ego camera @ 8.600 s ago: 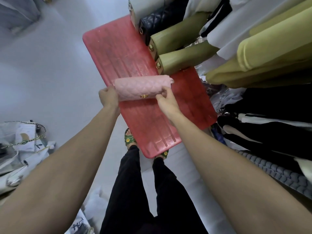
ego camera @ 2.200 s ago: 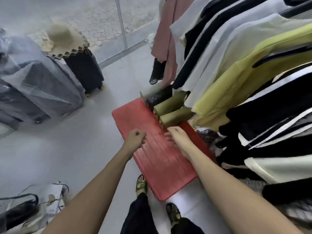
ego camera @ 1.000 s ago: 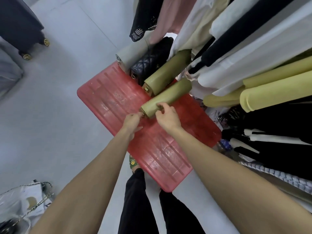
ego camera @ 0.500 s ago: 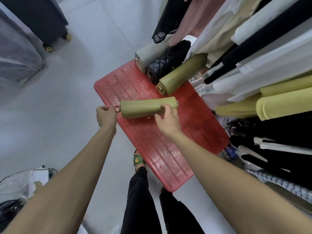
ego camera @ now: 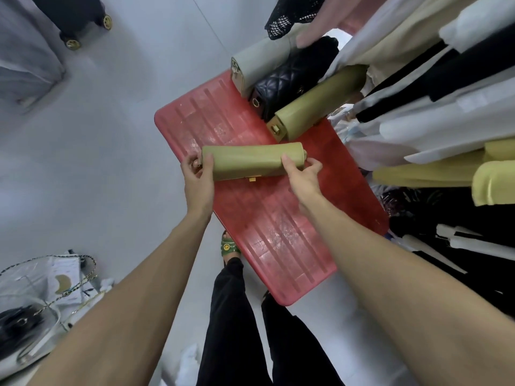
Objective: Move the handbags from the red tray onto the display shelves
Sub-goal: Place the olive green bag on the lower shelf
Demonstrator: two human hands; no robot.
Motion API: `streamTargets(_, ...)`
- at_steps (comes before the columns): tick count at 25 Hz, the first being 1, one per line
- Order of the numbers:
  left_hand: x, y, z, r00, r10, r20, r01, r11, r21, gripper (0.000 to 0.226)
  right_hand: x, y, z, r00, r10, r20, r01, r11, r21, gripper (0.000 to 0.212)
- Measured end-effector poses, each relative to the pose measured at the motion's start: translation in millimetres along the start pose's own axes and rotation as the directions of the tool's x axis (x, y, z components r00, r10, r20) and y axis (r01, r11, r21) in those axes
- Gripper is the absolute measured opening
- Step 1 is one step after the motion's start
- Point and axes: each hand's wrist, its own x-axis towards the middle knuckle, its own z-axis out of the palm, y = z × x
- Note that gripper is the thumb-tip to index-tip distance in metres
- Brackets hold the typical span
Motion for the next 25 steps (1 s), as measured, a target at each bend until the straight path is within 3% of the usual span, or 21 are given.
streamTargets(5,8,-10,-1,0.995,-0.05,0.086,0.055,0.997,-0.057,0.072,14,1,-9,0.982,0.071,0.177,-0.083,0.994,0.064,0.078)
streamTargets(11,7,21,-15,0.99,-0.067,0.125,0.079,0.992,-0.1,0.072,0,-3,-2,0.984,0.089,0.152,-0.102,0.991,0.084,0.076)
streamTargets(17,-21,53,-39,0.996,0.084,-0.004,-0.084,0.993,-0.083,0.054,-39,-13,8,0.994,-0.005,0.105,-0.004,0.996,0.084,0.068)
streamTargets(25,-80,132,-89,0.955,0.274,-0.113,-0.282,0.958,-0.06,0.049,-111,-71,17,0.977,-0.163,0.137,0.12,0.954,0.275,0.055)
